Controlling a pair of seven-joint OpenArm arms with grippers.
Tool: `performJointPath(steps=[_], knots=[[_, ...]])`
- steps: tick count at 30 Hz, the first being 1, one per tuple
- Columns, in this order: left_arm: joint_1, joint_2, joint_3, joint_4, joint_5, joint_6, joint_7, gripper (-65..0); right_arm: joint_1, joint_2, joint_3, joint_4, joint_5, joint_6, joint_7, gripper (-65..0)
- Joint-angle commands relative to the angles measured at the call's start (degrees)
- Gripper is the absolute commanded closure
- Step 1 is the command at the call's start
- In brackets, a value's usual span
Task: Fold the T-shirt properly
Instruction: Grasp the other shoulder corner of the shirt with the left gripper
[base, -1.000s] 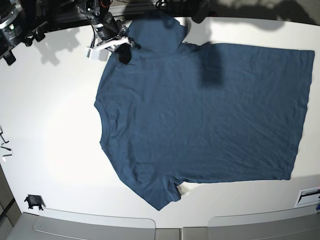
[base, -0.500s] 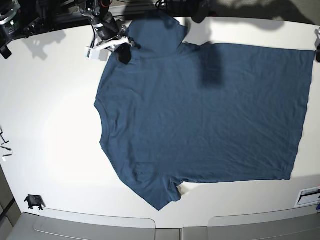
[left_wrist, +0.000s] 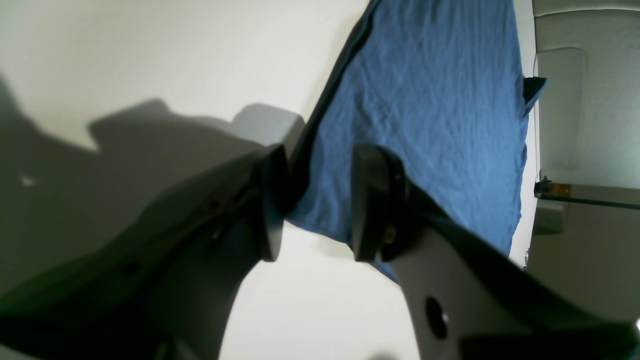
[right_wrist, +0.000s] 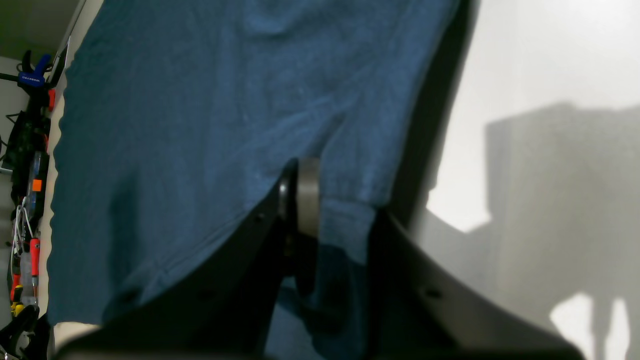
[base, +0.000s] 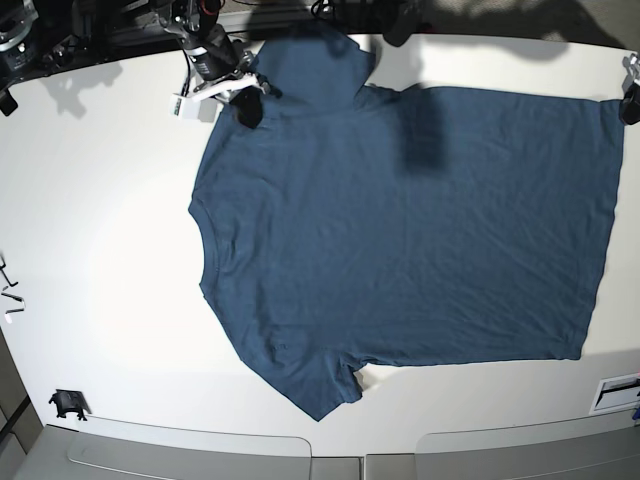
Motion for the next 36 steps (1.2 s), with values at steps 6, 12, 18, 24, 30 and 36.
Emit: performJointPath(steps=[6, 12, 18, 24, 30, 36], knots=[[0.2, -1.1, -0.1, 1.0, -1.9, 0.6, 6.3, -20.8, -0.5, 0.2, 0.1, 0.3, -0.4, -0.4, -1.2, 0.0], [0.8, -1.2, 0.2, 6.1, -2.3, 0.6, 11.0, -26.8, -0.5, 0.2, 0.1, 0.3, -0.5, -0.4, -1.7, 0.0], [3.7, -1.4, 5.3, 12.4, -3.9, 0.6, 11.3, -27.2, -0.5, 0.1, 0.1, 0.3, -0.5, -0.1, -2.1, 0.0], [3.7, -1.4, 6.6, 13.9, -4.8, 0.6, 11.6, -27.1, -0.5, 0.1, 0.1, 0.3, -0.5, 3.1, -2.1, 0.0], [4.5, -1.2, 6.6, 13.9, -5.7, 0.6, 14.8, -27.1, -0.5, 0.2, 0.1, 0.3, -0.5, 3.4, -2.1, 0.0], [4.2, -1.1, 6.6, 13.9, -5.7, 0.6, 7.0, -27.1, -0.5, 0.2, 0.1, 0.3, -0.5, 3.4, -2.1, 0.0]])
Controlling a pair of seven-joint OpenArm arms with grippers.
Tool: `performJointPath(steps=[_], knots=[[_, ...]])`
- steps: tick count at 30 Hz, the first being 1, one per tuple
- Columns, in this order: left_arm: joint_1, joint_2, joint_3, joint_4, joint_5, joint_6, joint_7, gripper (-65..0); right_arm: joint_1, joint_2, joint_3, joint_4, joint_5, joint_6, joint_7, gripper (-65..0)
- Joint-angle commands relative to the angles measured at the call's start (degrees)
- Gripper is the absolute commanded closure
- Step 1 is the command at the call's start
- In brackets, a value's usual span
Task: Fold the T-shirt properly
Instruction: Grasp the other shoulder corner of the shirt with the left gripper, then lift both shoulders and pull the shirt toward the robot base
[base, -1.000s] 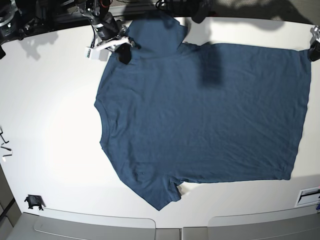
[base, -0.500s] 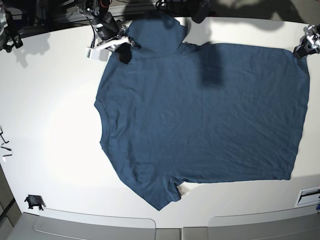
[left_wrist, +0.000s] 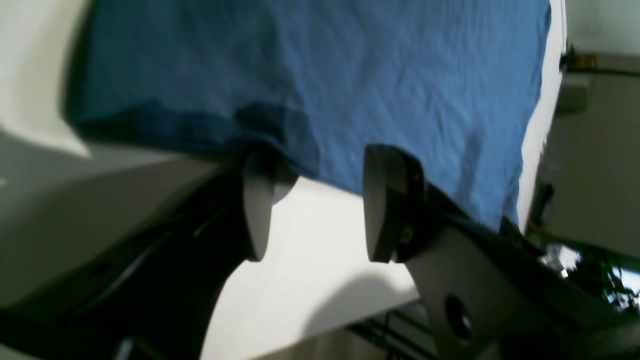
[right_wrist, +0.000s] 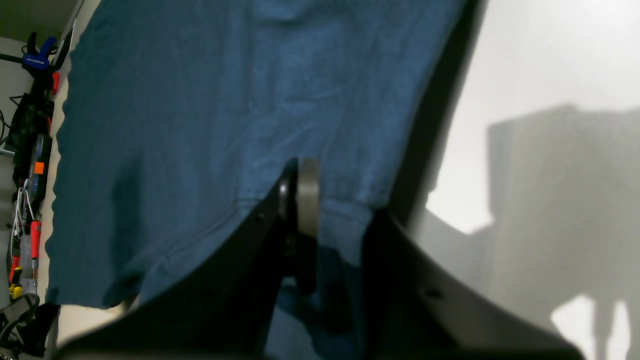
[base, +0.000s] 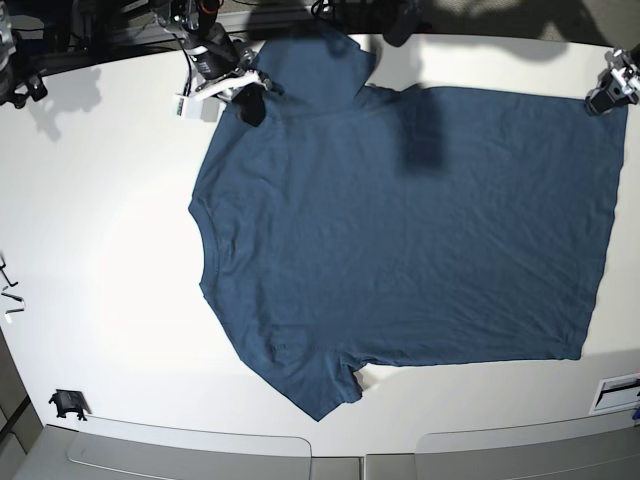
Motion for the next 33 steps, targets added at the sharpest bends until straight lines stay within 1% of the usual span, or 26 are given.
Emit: performJointPath(steps=[1, 5, 10, 13, 14, 16, 18, 20, 26, 28, 33], knots=[[-0.3, -1.5, -0.3, 0.5, -0.4, -0.1, -0.7, -27.1, -0.5, 0.1, 0.1, 0.3, 0.0, 0.2, -0.9, 0.0], [-1.8, -1.4, -0.3, 0.5, 0.7, -0.1, -2.9, -27.1, -0.5, 0.2, 0.1, 0.3, 0.0, 0.2, -0.9, 0.0], [-3.9, -1.5, -0.3, 0.5, 0.9, -0.1, -3.3, -27.1, -0.5, 0.2, 0.1, 0.3, -0.1, 0.2, -0.9, 0.0], [-4.2, -1.5, -0.3, 0.5, 4.5, -0.1, -5.3, -27.1, -0.5, 0.2, 0.1, 0.3, 0.0, 0.2, -0.9, 0.0], [-4.2, -1.4, -0.3, 0.5, 6.6, 0.4, -6.4, -27.1, -0.5, 0.2, 0.1, 0.3, 0.0, 0.2, -0.9, 0.0], [-4.2, -1.4, -0.3, 0.5, 10.8, 3.4, -8.4, -27.1, -0.5, 0.2, 0.1, 0.3, 0.0, 0.2, -0.9, 0.0], [-4.2, -1.4, -0.3, 0.5, 14.0, 4.9, -10.0, -27.1, -0.5, 0.1, 0.1, 0.3, 0.0, 0.2, -0.9, 0.0], [-4.2, -1.5, -0.3, 0.5, 14.8, 5.7, -11.0, -27.1, -0.5, 0.1, 0.1, 0.3, 0.0, 0.2, -0.9, 0.0], [-4.2, -1.4, -0.3, 0.5, 14.7, 5.7, -11.0, -26.9, -0.5, 0.2, 0.1, 0.3, 0.0, 0.2, -0.9, 0.0], [-4.2, -1.5, -0.3, 0.5, 14.7, 5.6, -11.0, -24.8, -0.5, 0.2, 0.1, 0.3, 0.0, 0.2, -0.9, 0.0], [-4.2, -1.5, -0.3, 0.5, 14.6, 5.6, -11.0, -14.2, -0.5, 0.2, 0.1, 0.3, -0.1, 0.2, -1.1, 0.0]])
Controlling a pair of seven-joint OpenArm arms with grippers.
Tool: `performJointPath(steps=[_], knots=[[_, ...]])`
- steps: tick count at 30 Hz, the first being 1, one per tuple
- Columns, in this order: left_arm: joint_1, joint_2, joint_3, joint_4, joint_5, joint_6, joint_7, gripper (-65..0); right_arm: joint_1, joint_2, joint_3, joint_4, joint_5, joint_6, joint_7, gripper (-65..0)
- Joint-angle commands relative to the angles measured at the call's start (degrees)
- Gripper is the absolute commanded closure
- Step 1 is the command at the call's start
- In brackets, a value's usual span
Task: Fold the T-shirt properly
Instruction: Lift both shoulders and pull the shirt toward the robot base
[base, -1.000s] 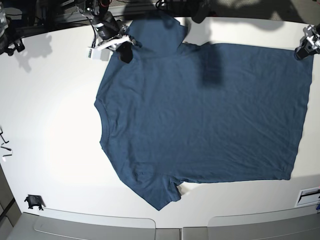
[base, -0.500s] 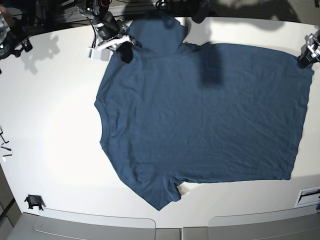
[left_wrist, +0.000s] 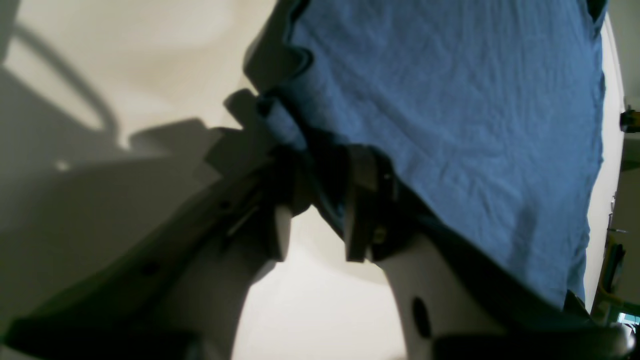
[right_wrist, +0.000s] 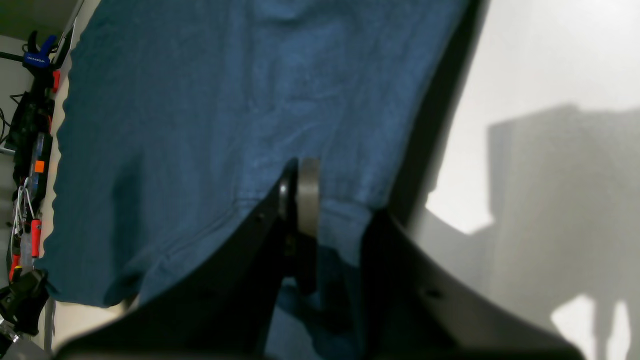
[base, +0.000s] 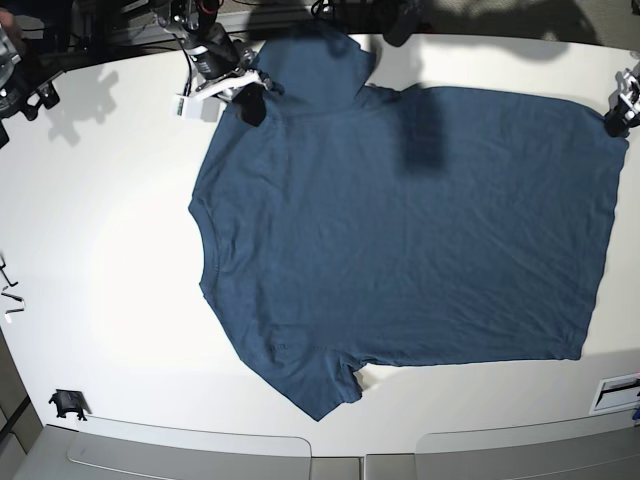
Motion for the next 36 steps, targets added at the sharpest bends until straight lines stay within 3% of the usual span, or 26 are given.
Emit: performJointPath(steps=[1, 6, 13, 15, 18, 28, 32, 36], knots=[[0.2, -1.4, -0.3, 0.4, 0.1, 0.2, 0.3, -12.5, -0.5, 0.2, 0.1, 0.3, 0.0, 0.2, -1.0, 0.0], [0.2, -1.5, -0.4, 0.4, 0.1, 0.2, 0.4, 0.0, -0.5, 0.2, 0.1, 0.3, 0.0, 0.2, -1.6, 0.0], [0.5, -1.7, -0.4, 0.4, -0.7, 0.2, 1.8, 0.0, -1.0, 0.2, 0.2, 1.6, -2.4, 0.3, -5.1, 0.0], [1.2, -1.9, -1.0, 0.4, -2.7, -1.2, 3.0, 0.0, -1.7, 0.2, 0.2, 2.4, -2.6, 0.3, -5.5, 0.0], [2.0, -1.9, -3.6, 0.4, -6.0, -3.3, 5.9, 0.0, -2.8, 0.2, 0.2, 4.3, -2.6, 0.4, -5.9, 0.0], [10.0, -1.9, -12.5, 0.5, -13.6, -3.5, 9.2, 0.0, -9.3, 0.7, 4.6, 11.9, -2.5, 0.5, -7.9, 0.0], [13.9, -1.8, -13.5, 0.5, -14.8, -5.5, 11.9, 0.0, -12.2, 0.6, 7.2, 14.3, -1.7, 4.0, -8.5, 0.0], [17.2, -1.4, -13.5, 0.8, -14.8, -5.5, 12.9, 0.0, -15.0, 0.6, 9.0, 16.0, 5.1, 5.9, -11.3, 0.0]])
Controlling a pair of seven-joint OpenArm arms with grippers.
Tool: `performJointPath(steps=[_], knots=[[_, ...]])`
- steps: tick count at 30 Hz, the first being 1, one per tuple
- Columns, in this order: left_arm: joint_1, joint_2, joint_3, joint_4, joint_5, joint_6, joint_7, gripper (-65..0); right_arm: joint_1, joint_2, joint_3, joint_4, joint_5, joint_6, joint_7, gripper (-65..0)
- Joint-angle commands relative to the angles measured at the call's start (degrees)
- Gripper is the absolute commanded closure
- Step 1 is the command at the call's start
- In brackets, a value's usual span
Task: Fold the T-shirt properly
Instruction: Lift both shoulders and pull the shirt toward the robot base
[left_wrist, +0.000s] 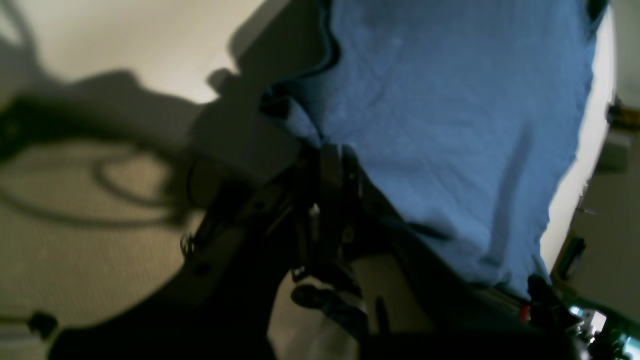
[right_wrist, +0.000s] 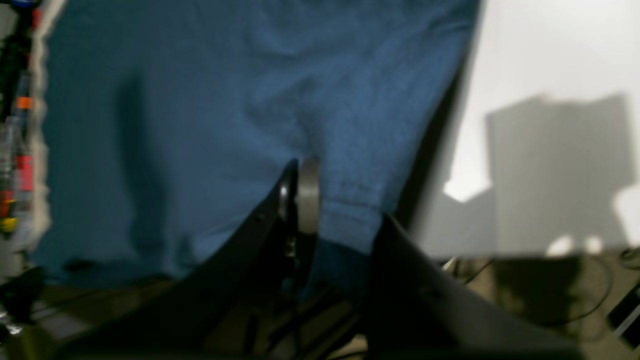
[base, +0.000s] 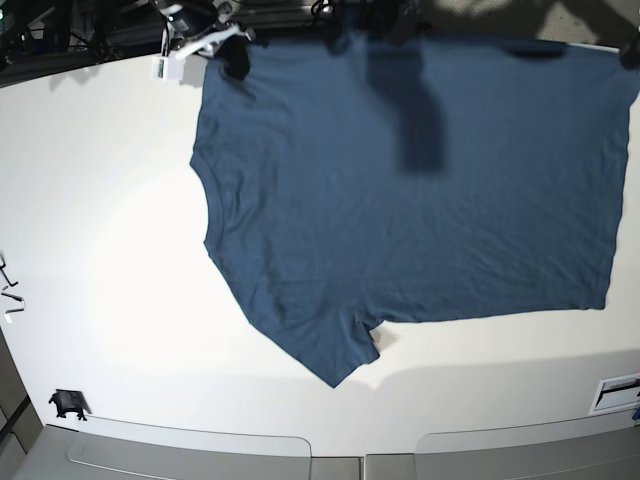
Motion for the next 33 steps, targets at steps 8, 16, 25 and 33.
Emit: performJointPath(steps=[8, 16, 25, 33], knots=[[3.1, -1.8, -0.6, 1.6, -1.3, -0.5, 0.9, 0.0, -6.1, 0.0, 0.8, 3.9, 2.7, 2.1, -0.1, 0.0], [7.3, -1.1, -4.0, 11.8, -1.3, -0.5, 0.9, 0.0, -12.9, 0.0, 0.8, 13.4, 2.6, 2.1, -0.1, 0.0], [3.0, 0.0, -5.1, 18.6, -1.3, -0.5, -2.4, 0.0, -4.5, 0.0, 0.6, 15.5, -4.7, 1.5, 1.6, 0.0], [-3.9, 1.7, -5.0, 18.6, 1.4, -0.5, -6.5, 0.0, 4.4, 0.0, 0.6, 12.5, -7.3, -0.3, 3.0, 0.0]])
